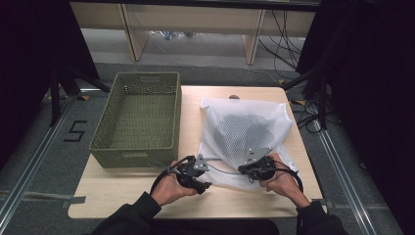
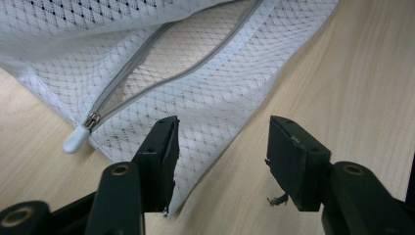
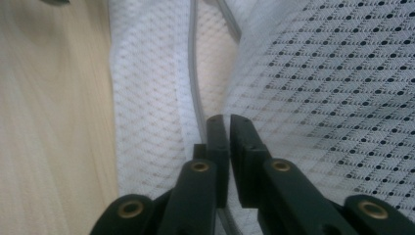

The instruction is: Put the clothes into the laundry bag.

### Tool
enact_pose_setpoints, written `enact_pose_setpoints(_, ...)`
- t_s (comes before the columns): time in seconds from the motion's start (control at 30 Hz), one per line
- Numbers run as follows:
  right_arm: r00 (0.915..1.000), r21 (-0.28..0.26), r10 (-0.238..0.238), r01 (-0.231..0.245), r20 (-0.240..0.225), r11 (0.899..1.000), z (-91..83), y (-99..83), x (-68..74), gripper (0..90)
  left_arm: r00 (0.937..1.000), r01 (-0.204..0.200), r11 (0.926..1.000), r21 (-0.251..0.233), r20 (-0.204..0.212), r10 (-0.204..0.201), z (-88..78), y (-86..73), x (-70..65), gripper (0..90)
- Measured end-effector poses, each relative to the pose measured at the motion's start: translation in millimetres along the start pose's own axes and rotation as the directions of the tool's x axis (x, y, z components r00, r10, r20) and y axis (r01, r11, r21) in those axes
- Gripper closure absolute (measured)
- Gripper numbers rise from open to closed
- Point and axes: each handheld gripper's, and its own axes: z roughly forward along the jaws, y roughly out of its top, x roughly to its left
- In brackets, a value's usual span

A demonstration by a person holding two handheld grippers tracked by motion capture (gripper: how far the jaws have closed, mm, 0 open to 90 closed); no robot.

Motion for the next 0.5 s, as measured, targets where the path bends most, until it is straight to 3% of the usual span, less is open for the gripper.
enact_pose_setpoints(0.17, 0.9973, -0.074, 0.0, 0.006, 0.074, 0.997, -17.1, 4.6, -3.9, 72.0, 0.9999, -0.003, 1.0, -0.003, -0.01, 0.003, -1.8, -0.3, 2.2, 41.3)
enact_pose_setpoints(0.23, 0.994, -0.115, 0.031, -0.019, 0.105, 0.993, -23.9, 5.1, -6.8, 63.9, 0.9998, 0.016, 0.9998, -0.011, -0.011, -0.016, -2.6, -1.4, 2.5, 40.7)
enact_pose_setpoints(0.3, 0.9858, -0.155, 0.076, -0.052, 0.15, 0.987, -29.3, 4.0, -9.8, 58.9, 0.9996, 0.023, 0.9995, -0.02, -0.014, -0.023, -4.3, -2.1, 3.0, 39.8)
enact_pose_setpoints(0.37, 0.9794, -0.169, 0.089, -0.058, 0.181, 0.984, -32.8, 2.2, -12.9, 54.4, 0.9997, 0.01, 0.9997, -0.023, -0.021, -0.011, -7.2, -2.6, 4.2, 38.8)
enact_pose_setpoints(0.4, 0.9732, -0.18, 0.114, -0.079, 0.199, 0.981, -34.4, 0.8, -14.0, 52.6, 0.9993, 0.026, 0.9993, -0.028, -0.027, -0.026, -8.3, -3.4, 3.8, 38.1)
enact_pose_setpoints(0.5, 0.9605, -0.2, 0.169, -0.125, 0.221, 0.972, -38.9, -4.6, -18.8, 48.6, 0.9988, 0.025, 0.9987, -0.044, -0.041, -0.027, -12.3, -5.5, 4.4, 36.9)
